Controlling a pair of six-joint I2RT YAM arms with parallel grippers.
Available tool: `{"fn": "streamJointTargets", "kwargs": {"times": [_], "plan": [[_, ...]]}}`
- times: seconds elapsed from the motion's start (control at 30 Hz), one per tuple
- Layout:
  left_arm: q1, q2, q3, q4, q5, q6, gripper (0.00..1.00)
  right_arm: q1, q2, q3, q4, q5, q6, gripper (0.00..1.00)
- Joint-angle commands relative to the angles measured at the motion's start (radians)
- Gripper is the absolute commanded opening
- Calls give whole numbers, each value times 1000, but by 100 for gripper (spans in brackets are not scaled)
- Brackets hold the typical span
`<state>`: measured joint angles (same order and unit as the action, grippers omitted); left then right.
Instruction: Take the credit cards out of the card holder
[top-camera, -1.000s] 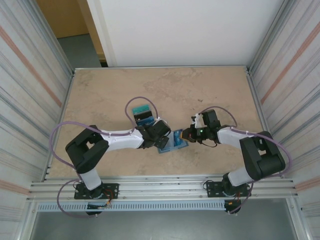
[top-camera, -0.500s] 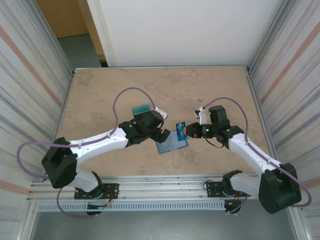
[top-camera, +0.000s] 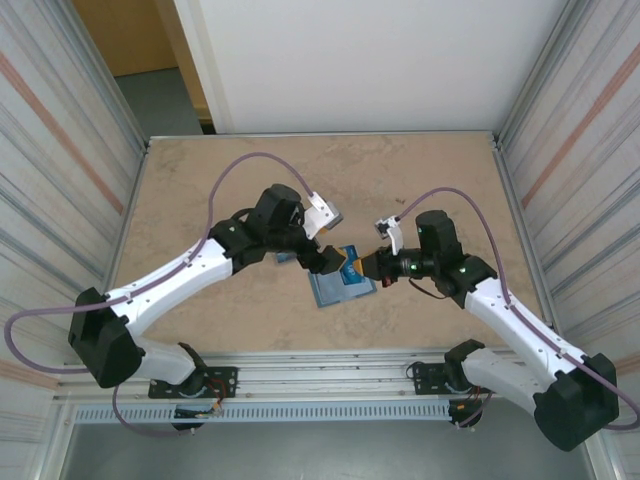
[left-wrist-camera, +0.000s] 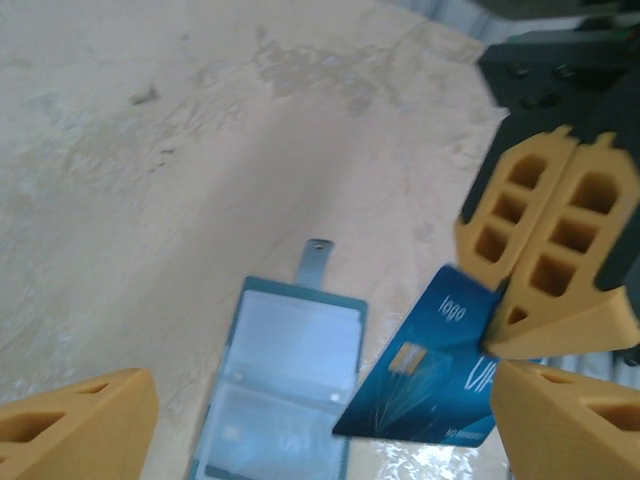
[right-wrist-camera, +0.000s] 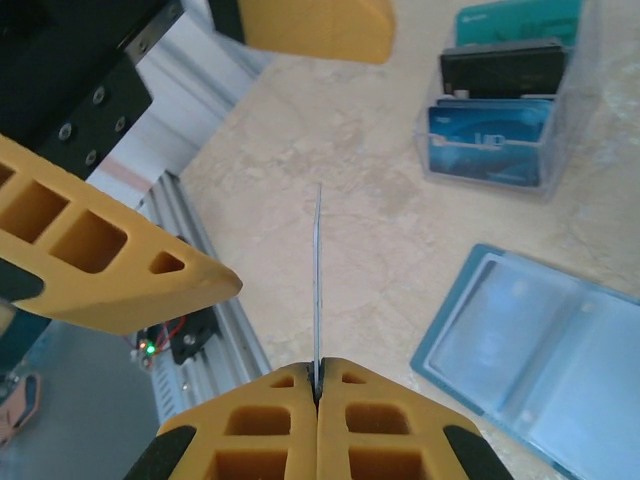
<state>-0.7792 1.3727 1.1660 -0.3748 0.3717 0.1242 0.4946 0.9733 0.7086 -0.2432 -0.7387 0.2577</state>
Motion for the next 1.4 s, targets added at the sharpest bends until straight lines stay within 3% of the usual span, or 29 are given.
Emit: {"fn": "streamJointTargets", "kwargs": {"times": [0.0,0.27,0.63,0.77,0.87,0.9,1.07,1.17,1.37], "plan": [[13,10,56,-93,161,104,81,18,0,48,-33,-81,-83,5],[15,31,69,-158,317,173,56,32,11,76,-56,-110,-121,6],[15,43,64,-186,381,195,0,33,38,99,-63,-122,-144,7],[15,34,56,-179,378,192,0,28,23,94,-54,-85,-129,18],[24,0,25,-139,342,161,0,5,-10,70,-22,-40,-89,37],[29,-21,6,-111,316,137,0,-8,-22,57,-2,-38,-69,44],[69,-176,-152,151,163,-62,0,-70,-90,-19,131,-13,57,61],[100,-265,-234,264,44,-201,0,-79,-114,-83,270,8,159,65],[141,-416,-449,558,-73,-463,0,-77,-73,-161,527,34,331,61]]}}
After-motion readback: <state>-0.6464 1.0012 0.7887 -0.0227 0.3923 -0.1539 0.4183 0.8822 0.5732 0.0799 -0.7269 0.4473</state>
